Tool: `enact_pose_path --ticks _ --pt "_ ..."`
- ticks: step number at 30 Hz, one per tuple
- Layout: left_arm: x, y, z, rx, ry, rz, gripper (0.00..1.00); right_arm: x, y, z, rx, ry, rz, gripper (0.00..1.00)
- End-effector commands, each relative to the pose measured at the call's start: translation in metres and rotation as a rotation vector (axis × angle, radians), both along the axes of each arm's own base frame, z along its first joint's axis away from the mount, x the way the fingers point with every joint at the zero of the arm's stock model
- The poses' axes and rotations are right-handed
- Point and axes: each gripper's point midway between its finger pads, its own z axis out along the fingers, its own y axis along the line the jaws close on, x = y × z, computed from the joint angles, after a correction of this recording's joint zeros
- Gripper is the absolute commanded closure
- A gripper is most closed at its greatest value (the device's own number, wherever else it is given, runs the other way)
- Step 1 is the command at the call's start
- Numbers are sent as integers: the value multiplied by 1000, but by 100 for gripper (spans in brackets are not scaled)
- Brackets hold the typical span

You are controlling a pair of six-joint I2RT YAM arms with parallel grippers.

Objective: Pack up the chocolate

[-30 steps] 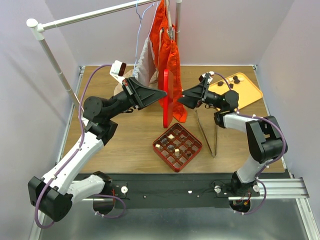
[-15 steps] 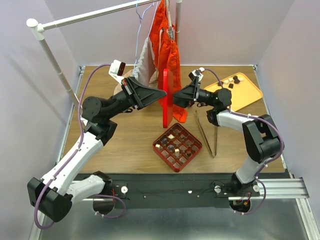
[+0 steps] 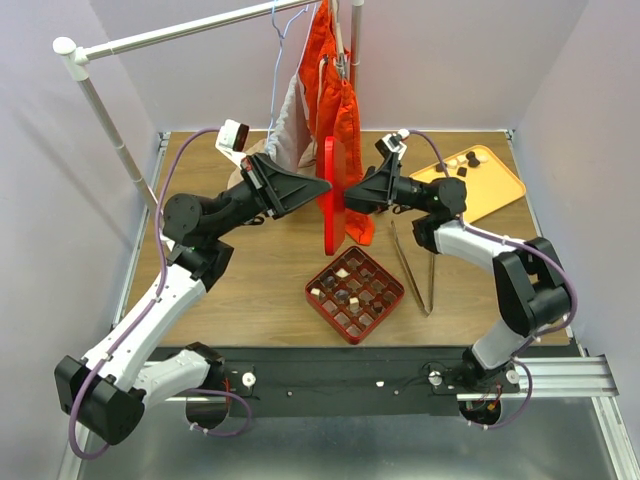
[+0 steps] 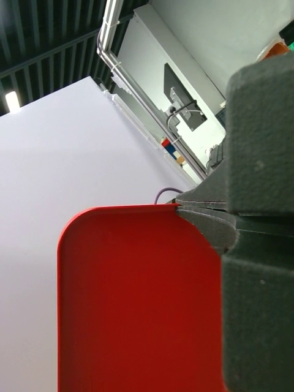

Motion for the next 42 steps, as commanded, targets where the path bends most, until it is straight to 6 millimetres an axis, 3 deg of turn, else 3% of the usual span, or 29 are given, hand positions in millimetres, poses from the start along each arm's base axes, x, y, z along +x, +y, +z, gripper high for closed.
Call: enact_pose_path --ticks 1,9,23,26,30,39,42 --pt "-2 13 12 -38 -43 38 100 -71 -28 55 223 -546 5 22" --pt "13 26 -2 13 -19 102 100 -80 -33 45 206 -530 0 30" --pt "33 26 -56 125 51 107 100 -88 -36 72 239 -565 29 44" --pt "38 29 -59 138 45 123 100 -91 -38 75 243 -573 33 50" --pt "45 33 -61 162 33 136 100 -95 -40 76 244 -575 35 71" --pt "52 29 -75 190 50 124 100 -89 -38 72 248 -530 23 99" --pt "53 28 -78 197 54 119 100 -87 -38 71 251 -525 17 99"
